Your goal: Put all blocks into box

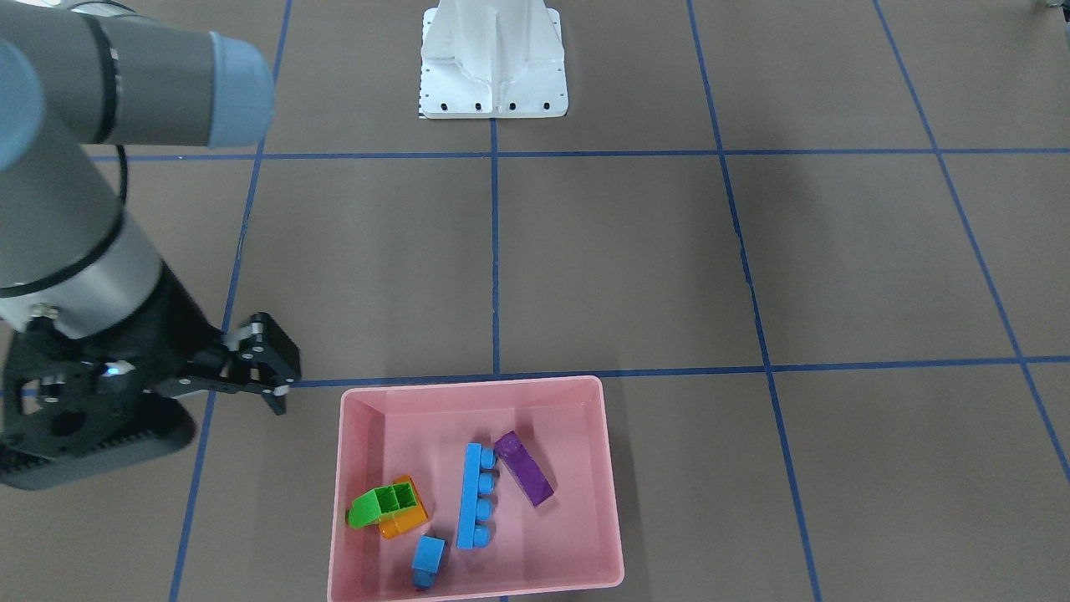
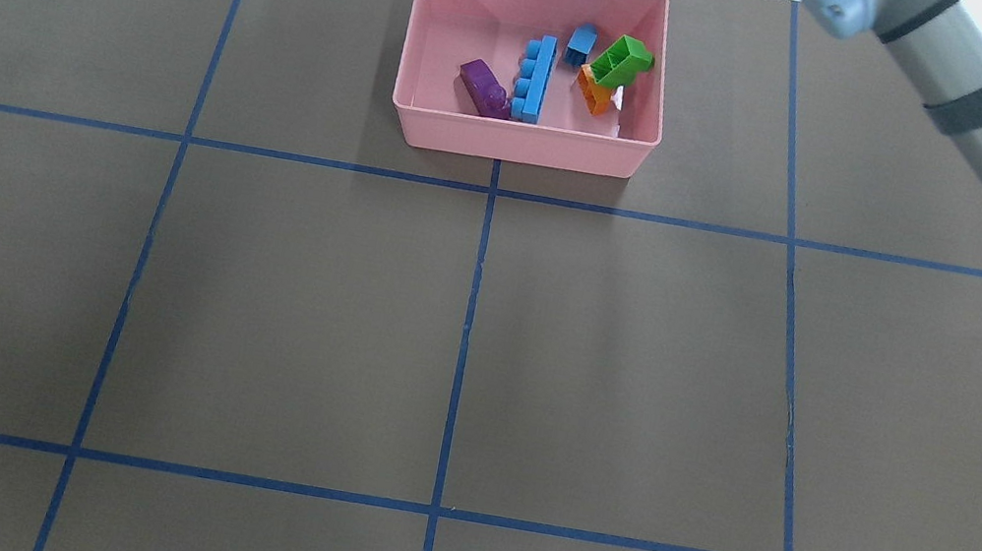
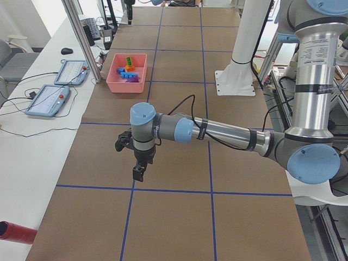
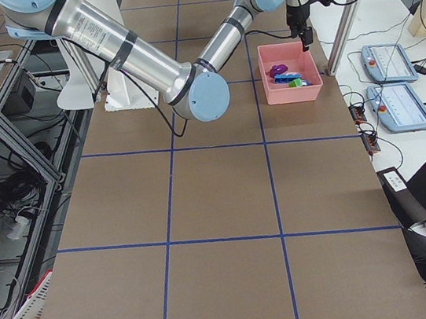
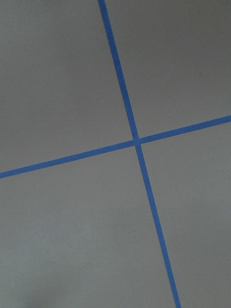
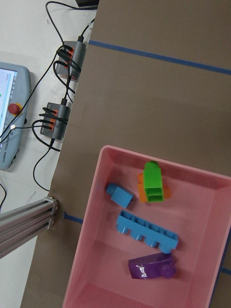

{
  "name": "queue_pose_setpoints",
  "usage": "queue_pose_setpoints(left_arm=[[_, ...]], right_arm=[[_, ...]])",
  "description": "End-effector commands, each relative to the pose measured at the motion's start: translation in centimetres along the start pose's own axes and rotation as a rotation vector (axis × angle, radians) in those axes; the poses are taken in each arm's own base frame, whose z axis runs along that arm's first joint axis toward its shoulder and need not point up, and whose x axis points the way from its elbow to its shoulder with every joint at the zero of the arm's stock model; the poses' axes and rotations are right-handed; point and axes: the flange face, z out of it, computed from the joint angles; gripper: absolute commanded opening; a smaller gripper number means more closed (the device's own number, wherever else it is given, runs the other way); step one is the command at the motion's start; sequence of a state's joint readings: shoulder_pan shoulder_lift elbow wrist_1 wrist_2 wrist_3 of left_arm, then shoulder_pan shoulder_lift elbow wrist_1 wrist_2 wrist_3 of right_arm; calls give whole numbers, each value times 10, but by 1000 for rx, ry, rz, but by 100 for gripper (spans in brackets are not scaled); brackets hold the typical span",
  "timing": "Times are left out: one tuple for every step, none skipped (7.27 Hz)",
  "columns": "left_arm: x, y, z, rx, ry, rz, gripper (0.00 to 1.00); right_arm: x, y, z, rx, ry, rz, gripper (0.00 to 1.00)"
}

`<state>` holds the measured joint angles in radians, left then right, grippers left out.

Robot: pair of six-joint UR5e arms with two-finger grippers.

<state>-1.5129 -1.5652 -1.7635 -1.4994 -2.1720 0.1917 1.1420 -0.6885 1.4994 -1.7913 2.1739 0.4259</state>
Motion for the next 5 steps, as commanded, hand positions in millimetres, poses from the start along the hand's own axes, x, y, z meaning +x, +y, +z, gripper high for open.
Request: queue_pose_setpoints(left_arm=[[-17,17,-2,-9,65,-7,100],[-20,34,9,-27,84,-24,100],[-20,36,9,-27,86,-26,100],[-23,37,6,-23,83,-32,100],[-24,37,7,-24,83,-37,100]], right_arm=[[163,103,7,-58,-17,-63,100],[253,152,16,-93,-33,-92,100],[331,209,26,-128,-68,-66,100],[382,264,45,-168,-65,-34,100],[433,333,58,-181,-59,57,100]])
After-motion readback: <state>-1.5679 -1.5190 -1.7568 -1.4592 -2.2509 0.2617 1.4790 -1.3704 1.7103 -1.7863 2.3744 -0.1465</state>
